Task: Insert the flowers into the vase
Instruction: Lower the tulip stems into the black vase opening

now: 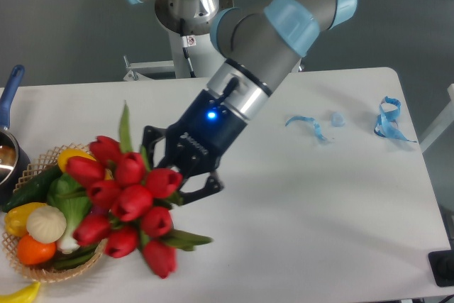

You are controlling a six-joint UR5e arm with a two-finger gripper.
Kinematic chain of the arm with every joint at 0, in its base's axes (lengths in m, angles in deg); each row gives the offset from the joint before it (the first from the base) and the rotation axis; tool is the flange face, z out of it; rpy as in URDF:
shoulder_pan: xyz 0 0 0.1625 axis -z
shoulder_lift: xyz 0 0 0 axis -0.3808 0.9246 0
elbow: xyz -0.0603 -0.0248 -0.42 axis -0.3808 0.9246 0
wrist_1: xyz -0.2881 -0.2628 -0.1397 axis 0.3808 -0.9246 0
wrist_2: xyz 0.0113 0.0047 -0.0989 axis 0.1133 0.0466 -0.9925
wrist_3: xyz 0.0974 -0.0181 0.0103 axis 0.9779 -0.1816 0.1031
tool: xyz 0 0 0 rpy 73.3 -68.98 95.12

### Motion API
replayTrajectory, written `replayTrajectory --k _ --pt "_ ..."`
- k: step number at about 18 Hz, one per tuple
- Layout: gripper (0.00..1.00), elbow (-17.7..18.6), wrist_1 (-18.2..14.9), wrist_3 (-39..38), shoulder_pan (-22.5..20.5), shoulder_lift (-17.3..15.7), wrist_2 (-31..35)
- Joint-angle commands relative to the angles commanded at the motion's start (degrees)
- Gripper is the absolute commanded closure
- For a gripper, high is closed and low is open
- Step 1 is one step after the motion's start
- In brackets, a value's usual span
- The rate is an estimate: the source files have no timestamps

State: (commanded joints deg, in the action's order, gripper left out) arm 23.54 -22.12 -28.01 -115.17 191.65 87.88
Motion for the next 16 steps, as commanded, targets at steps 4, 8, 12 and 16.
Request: replayTrajectory --k 4,8,12,16 --pt "1.0 0.27 2.02 0.09 2.2 0.44 -0.09" --pt "1.0 0.88 3.08 2.27 3.08 1.58 -0.26" --pt "1.0 3.95 3.17 6.59 3.26 0.88 -0.26" --pt "1.0 5.8 3.17 8.7 3.69 0.7 -0.26"
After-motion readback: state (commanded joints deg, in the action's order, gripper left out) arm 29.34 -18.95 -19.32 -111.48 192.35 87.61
